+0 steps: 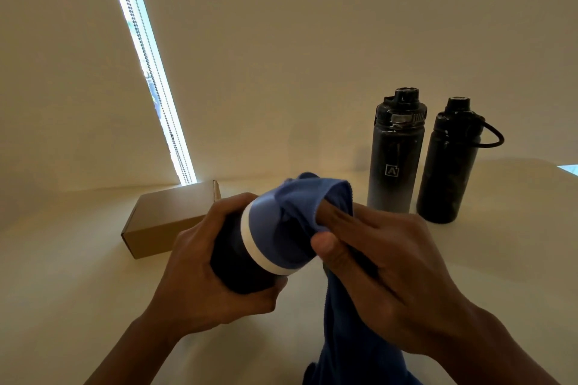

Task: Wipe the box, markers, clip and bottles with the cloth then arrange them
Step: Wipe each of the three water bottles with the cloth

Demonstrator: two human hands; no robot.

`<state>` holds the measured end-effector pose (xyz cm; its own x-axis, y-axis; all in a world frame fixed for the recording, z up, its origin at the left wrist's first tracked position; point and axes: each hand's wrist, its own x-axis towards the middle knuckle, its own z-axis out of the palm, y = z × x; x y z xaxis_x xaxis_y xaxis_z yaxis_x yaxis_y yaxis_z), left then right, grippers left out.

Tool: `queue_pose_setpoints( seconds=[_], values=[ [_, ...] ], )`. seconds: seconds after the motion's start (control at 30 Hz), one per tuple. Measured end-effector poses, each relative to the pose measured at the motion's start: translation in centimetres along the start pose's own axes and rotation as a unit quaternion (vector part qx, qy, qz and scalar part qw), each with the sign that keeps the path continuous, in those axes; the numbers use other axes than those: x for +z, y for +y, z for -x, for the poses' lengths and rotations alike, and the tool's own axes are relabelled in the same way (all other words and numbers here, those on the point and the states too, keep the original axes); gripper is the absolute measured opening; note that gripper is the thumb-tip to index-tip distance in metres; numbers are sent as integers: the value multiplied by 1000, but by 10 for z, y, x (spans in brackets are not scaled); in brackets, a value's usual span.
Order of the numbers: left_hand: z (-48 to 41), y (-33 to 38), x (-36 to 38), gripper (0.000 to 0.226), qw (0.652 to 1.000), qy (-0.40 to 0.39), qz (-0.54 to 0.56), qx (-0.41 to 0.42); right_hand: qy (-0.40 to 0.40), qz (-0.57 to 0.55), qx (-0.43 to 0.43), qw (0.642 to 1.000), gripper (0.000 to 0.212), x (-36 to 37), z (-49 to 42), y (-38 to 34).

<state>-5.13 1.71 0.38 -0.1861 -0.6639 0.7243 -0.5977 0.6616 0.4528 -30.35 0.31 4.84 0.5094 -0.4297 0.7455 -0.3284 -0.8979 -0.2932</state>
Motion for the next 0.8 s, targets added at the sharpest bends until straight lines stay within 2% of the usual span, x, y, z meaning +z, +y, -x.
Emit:
queue_pose_setpoints(
  seconds=[0.13, 0.27, 0.37, 0.5, 0.6, 0.8],
  values=[
    [-1, 1, -3, 95, 998, 44, 31, -20, -45, 62, -24, 997, 29, 9, 3, 3],
    [0, 5, -1, 100, 999, 29, 20, -8, 36, -1, -29, 999, 20, 7, 3, -2],
    [0, 4, -1, 106, 1000, 12, 9, 4, 83, -21, -37, 996, 27, -1, 0, -7],
    [0, 4, 1, 103, 1000, -4, -7, 16, 73, -16, -14, 997, 33, -6, -2, -2],
    [2, 3, 3, 106, 999, -18, -30, 16, 70, -48, 4, 996, 29, -5, -2, 1],
    [2, 1, 2, 96, 998, -34, -53, -4, 58, -64, -28, 996, 32, -5, 0, 1]
  ],
)
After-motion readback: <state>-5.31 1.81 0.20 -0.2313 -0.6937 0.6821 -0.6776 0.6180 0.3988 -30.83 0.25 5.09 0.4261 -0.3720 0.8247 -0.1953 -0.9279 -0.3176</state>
